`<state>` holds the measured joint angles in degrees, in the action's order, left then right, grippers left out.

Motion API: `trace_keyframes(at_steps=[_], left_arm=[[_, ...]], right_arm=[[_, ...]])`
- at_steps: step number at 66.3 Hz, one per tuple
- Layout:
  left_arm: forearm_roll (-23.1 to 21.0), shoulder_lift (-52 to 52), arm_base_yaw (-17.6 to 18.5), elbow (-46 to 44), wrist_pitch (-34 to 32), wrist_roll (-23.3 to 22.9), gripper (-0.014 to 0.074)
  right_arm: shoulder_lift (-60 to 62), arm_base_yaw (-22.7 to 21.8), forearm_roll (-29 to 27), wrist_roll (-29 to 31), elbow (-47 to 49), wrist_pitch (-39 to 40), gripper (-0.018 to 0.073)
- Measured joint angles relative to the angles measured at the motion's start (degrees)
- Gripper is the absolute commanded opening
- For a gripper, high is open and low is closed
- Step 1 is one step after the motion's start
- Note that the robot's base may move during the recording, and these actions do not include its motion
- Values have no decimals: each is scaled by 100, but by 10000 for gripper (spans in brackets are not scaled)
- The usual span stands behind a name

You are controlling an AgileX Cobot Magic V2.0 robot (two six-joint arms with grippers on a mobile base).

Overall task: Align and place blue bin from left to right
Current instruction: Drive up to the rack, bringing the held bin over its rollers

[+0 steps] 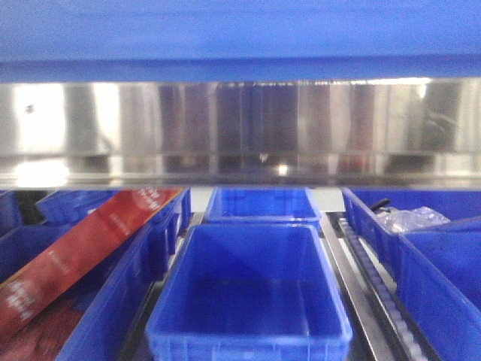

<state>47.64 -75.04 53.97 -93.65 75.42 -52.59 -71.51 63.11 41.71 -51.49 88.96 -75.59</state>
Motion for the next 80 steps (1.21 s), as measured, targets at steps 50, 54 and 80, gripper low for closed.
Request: trace_keyframes(at_steps=[50,54,80], left_arm=[[0,0,0,0,0,-9,-111],[0,0,0,0,0,-9,-111],[0,0,0,0,0,-9,-111]], right_arm=[[0,0,0,0,0,0,-83],[0,0,0,0,0,0,-83],[0,0,0,0,0,0,-83]])
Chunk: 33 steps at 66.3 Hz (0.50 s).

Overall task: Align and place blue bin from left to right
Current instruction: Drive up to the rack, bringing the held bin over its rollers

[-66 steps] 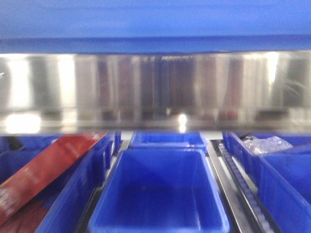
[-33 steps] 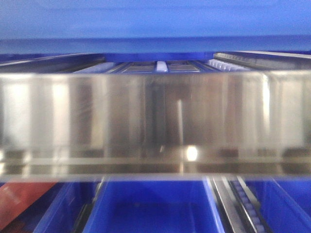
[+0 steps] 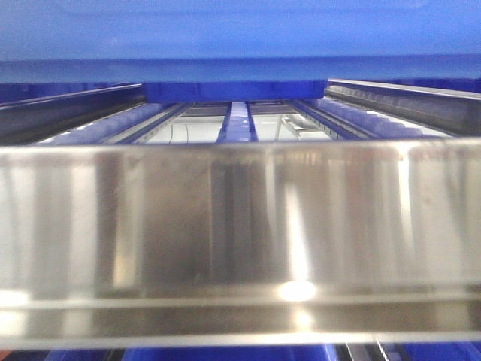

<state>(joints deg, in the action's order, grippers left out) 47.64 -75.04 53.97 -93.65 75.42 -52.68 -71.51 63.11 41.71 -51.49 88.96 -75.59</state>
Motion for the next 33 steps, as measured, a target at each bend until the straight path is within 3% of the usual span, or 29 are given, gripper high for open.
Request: trace_keyframes(at_steps=[33], left_arm=[[0,0,0,0,0,0,-111]], right_arm=[[0,0,0,0,0,0,-83]])
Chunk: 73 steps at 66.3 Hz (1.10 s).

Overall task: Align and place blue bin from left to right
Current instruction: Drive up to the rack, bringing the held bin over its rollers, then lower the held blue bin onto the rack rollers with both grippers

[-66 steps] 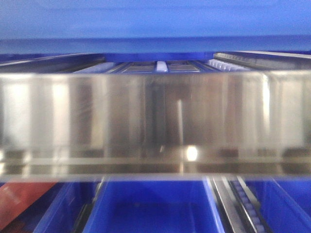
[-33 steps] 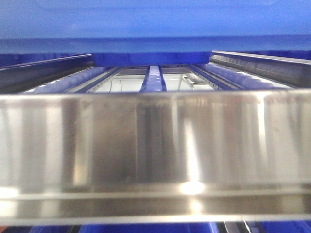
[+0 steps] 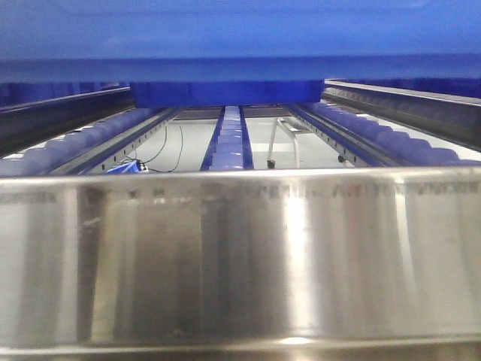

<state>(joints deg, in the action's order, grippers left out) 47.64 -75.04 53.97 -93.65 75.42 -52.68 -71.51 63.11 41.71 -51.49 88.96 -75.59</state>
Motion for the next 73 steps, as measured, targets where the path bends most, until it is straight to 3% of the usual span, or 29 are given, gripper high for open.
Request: trace_keyframes(at_steps=[73], left_arm=[[0,0,0,0,0,9,-111]], right_arm=[[-23,-15,-61,0,0,0,-83]])
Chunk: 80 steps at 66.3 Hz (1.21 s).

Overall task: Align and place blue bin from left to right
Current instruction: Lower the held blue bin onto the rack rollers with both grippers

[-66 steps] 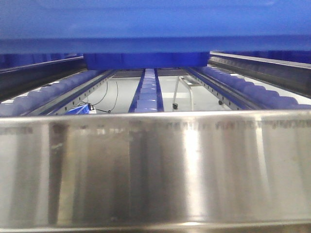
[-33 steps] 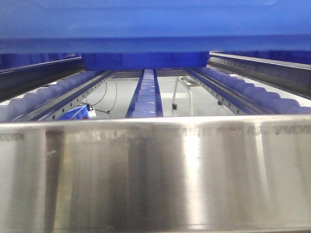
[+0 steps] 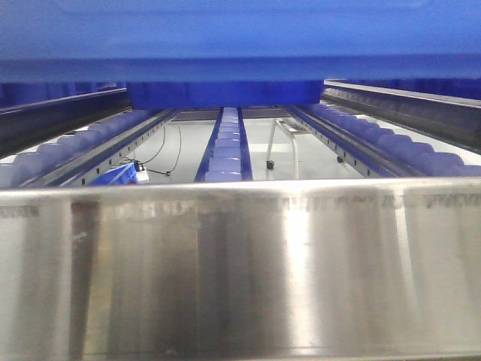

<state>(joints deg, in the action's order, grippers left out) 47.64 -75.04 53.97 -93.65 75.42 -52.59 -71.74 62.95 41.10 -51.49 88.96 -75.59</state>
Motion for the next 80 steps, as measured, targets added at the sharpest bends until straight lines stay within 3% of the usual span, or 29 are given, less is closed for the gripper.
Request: trace_keyframes(at_steps=[11,26,36,42,53,80], left_arm=[[-263,0,-293,0,0,49,-111],[-1237,-139,-1331,0,-360,749,-111],[-1959,-446,-2080,0,-924,1245,-111],[-2207,-653,-2306,0,-1072,1315,-111],[-2410,-1022,-2525,0,-1197,1382,-111],[-2615,-1467,-2583,4,-1205,1530,-111]], right_arm=[[-166,-225,-314,0,0,51,-83],[-585,-1051,-1313,238,0,841,-83],[-944,-1442,-1491,591,0,1380,-83],[-1107,-1576,-1491,655,0,1561,-83],[-1378,-1731,-1501,702,-10,1707,-83],[-1677,-1818,-1437,732,-10,1570,-83]])
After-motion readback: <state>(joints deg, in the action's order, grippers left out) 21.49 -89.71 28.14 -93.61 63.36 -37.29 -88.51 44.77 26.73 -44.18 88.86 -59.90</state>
